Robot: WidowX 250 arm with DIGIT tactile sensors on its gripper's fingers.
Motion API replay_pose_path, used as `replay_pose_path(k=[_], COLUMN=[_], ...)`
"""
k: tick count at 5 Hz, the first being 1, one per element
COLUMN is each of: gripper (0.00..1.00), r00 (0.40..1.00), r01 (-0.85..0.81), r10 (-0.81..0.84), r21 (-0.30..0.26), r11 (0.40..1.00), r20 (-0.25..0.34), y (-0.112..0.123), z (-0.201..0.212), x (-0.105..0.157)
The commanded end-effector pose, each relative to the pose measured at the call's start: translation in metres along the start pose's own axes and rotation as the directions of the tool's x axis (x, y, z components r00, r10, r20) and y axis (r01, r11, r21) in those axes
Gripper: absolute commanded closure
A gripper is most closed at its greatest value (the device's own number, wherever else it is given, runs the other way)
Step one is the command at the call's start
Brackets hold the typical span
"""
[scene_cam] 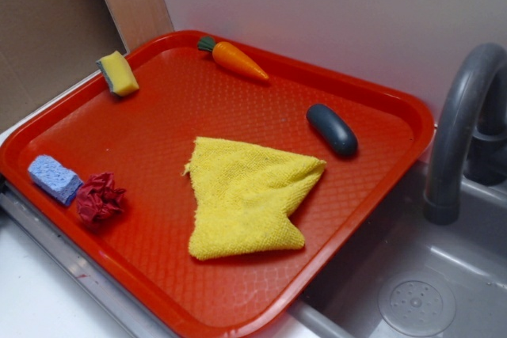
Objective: Grab the plastic pickle.
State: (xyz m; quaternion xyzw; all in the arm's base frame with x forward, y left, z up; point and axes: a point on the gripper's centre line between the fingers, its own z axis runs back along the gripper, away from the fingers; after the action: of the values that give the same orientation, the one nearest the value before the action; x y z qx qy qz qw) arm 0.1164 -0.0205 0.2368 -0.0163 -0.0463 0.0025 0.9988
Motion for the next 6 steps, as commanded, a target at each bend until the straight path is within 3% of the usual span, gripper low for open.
replay_pose_path(k=[1,2,3,4,5,6], gripper=[0.00,0.00,0.00,0.00,0.00,0.00], r00=[1.000,0.997,0.982,0.952,0.894,0.846], r01=[0.000,-0.048,-0.170,-0.287,-0.423,-0.517], r10=[0.000,0.051,0.176,0.301,0.447,0.527], r21=[0.000,-0.050,-0.084,-0.187,-0.357,-0.361], r11=[1.000,0.998,0.982,0.940,0.833,0.776], r20=[0.000,0.053,0.066,0.051,-0.018,-0.079], y=[0.000,-0.028,-0.057,-0.088,-0.121,-0.151], z=[0.000,-0.010,-0.019,-0.028,-0.050,-0.069], x=[0.000,0.020,0.040,0.057,0.080,0.094])
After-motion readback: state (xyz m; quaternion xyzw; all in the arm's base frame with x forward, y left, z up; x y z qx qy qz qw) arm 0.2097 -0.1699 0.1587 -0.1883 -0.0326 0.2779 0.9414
